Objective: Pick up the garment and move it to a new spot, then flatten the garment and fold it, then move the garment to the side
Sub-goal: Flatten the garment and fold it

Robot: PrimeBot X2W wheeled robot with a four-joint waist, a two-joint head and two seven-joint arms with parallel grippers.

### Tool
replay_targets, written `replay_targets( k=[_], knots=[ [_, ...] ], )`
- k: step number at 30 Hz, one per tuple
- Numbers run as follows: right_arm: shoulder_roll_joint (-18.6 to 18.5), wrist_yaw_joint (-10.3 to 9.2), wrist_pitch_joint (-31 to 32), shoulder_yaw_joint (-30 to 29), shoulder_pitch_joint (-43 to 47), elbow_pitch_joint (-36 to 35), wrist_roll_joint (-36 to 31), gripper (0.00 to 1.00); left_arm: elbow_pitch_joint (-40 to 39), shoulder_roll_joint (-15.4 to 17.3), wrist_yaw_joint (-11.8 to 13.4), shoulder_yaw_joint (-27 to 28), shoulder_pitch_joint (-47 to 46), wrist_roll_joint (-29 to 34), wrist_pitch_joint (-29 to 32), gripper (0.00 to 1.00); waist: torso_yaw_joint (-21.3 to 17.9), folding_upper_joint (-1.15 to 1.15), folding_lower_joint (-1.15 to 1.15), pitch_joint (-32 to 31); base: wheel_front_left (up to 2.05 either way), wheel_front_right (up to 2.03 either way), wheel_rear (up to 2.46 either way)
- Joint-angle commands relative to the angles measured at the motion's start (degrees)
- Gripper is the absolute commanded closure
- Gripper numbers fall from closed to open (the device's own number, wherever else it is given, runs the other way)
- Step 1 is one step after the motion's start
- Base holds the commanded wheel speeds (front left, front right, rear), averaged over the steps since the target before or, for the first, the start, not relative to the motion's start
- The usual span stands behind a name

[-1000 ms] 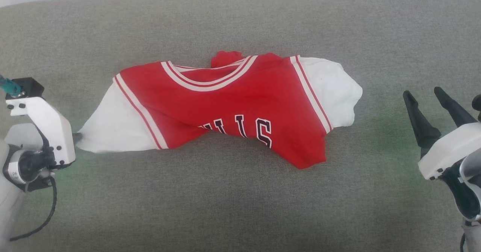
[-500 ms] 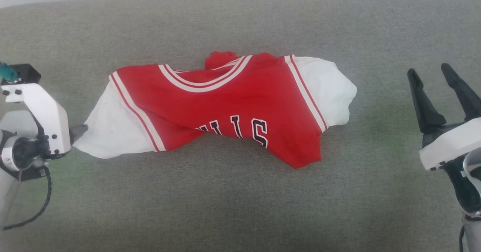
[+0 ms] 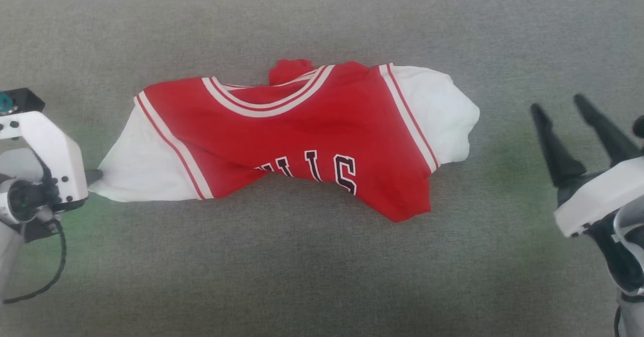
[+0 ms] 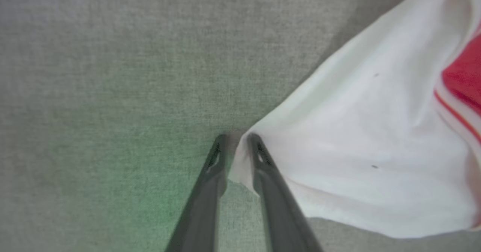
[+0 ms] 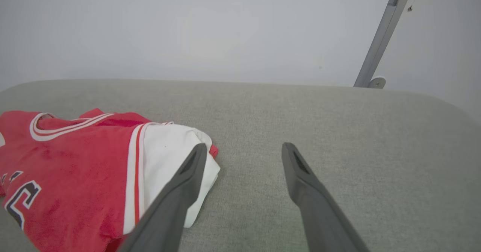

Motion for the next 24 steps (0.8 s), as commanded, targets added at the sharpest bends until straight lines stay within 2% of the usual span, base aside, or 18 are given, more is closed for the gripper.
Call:
replay_targets(
  k=[1,7,16,17,18,19,20,21,24],
  knots=[
    [-0.4,-0.04,1.2,0.5,0.4,-0.1,0.6,0.0,1.2,-2.6,-0.5,-1.2,1.4,-0.1,0.0,1.0,0.3,0.0,0.0,0.2,0.0,0.0,0.0],
    [-1.2,-0.04,9.9,2.9,-1.6,2.5,3.6,0.0,2.6,-4.2,-2.0,-2.1,-0.8,0.9,-1.8,1.0,1.7,0.0,0.0,1.3,0.0,0.0,0.0],
    [-0.4,-0.04,19.6,3.8,-7.3,8.4,2.9,0.0,4.7,-7.0,-4.2,-3.5,-4.1,2.1,-3.6,1.0,4.5,0.0,0.0,2.8,0.0,0.0,0.0],
    [-0.1,-0.04,20.4,4.0,-7.8,9.0,2.8,0.05,4.9,-7.3,-4.5,-3.6,-4.4,2.1,-3.7,1.0,4.7,0.0,0.0,2.9,0.0,0.0,0.0],
    [0.2,-0.04,21.2,3.9,-8.1,9.7,2.7,0.27,5.1,-7.5,-4.7,-3.7,-4.7,2.2,-3.9,1.0,4.9,0.0,0.0,3.0,0.0,0.0,0.0],
    [0.3,-0.04,21.8,4.2,-8.7,10.2,2.5,0.55,5.3,-7.7,-4.9,-3.9,-4.9,2.3,-4.1,1.0,5.1,0.0,0.0,3.0,0.0,0.0,0.0],
    [0.3,-0.04,21.8,4.2,-8.7,10.2,2.5,0.55,5.3,-7.7,-4.9,-3.9,-4.9,2.3,-4.1,1.0,5.1,0.0,0.0,3.0,0.0,0.0,0.0],
    [0.5,-0.04,22.5,4.1,-9.3,11.0,2.1,1.0,5.7,-7.9,-5.2,-4.0,-5.1,2.3,-4.4,1.0,5.4,0.0,0.0,3.1,0.0,0.0,0.0],
    [0.9,-0.04,23.5,4.2,-10.0,11.9,2.1,1.0,6.4,-8.1,-5.6,-4.2,-5.6,2.3,-4.9,1.0,5.7,0.0,0.0,3.2,0.0,0.0,0.0]
  ],
)
